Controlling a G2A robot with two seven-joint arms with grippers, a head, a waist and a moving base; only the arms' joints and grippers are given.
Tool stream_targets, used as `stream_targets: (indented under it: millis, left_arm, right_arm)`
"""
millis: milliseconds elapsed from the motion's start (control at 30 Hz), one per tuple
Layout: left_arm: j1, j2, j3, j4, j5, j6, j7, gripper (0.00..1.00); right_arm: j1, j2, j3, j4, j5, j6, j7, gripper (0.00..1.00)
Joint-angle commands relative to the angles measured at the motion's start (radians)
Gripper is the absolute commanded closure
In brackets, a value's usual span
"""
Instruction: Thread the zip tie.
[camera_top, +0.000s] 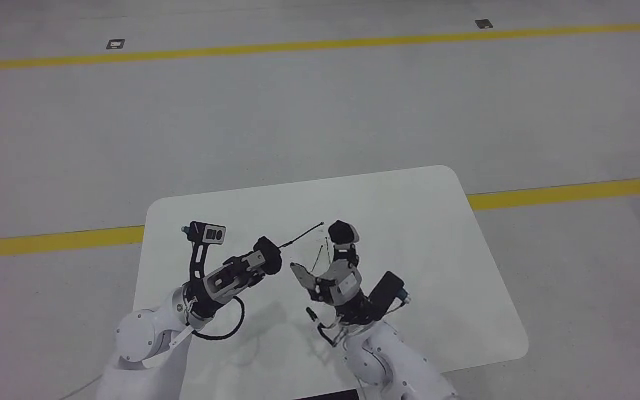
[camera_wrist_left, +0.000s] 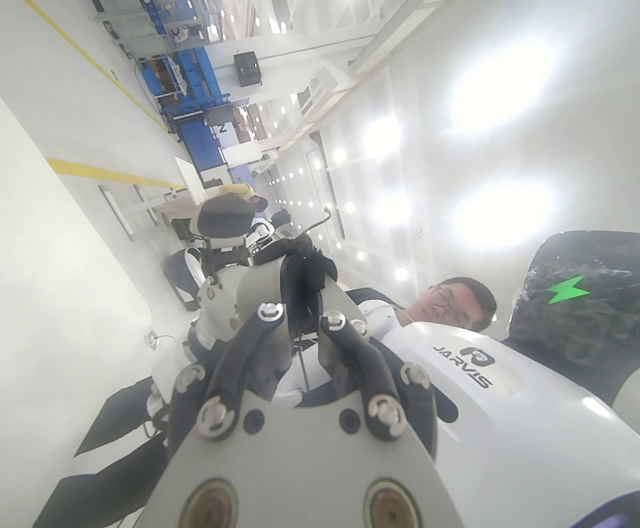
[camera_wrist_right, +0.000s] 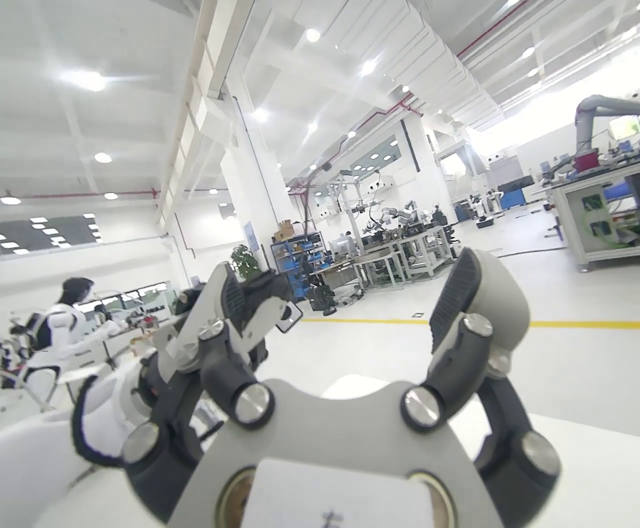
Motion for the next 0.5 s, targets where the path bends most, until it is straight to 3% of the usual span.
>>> stream_targets:
  millis: [0,133,200,300,367,467]
  left_arm:
    - [0.0,0.0,0.0,0.0,0.0,0.0,0.0,1.0]
    - [0.0,0.0,0.0,0.0,0.0,0.0,0.0,1.0]
    - [0.0,0.0,0.0,0.0,0.0,0.0,0.0,1.0]
    - [0.0,0.0,0.0,0.0,0.0,0.0,0.0,1.0]
    - [0.0,-0.002,0.02,-0.004,-0.077,0.05,0.046,1.0]
    - [0.002,-0.002,0.04,-0.019,-0.184,0.102,0.067,1.0]
  right_arm:
    - [-0.003,0.004,0.019,0.006,-0.031,0.009,-0.01,0.0]
    - [-0.002,0.011,0.051,0.014,-0.087,0.031,-0.045,0.0]
    - [0.006,0.014,0.075,0.027,-0.173,0.112,-0.066,0.0]
    - [0.006,0.014,0.075,0.027,-0.173,0.112,-0.066,0.0]
    - [0.006,0.014,0.075,0.027,-0.173,0.112,-0.066,0.0]
    - [0.006,0.014,0.075,0.027,-0.173,0.112,-0.066,0.0]
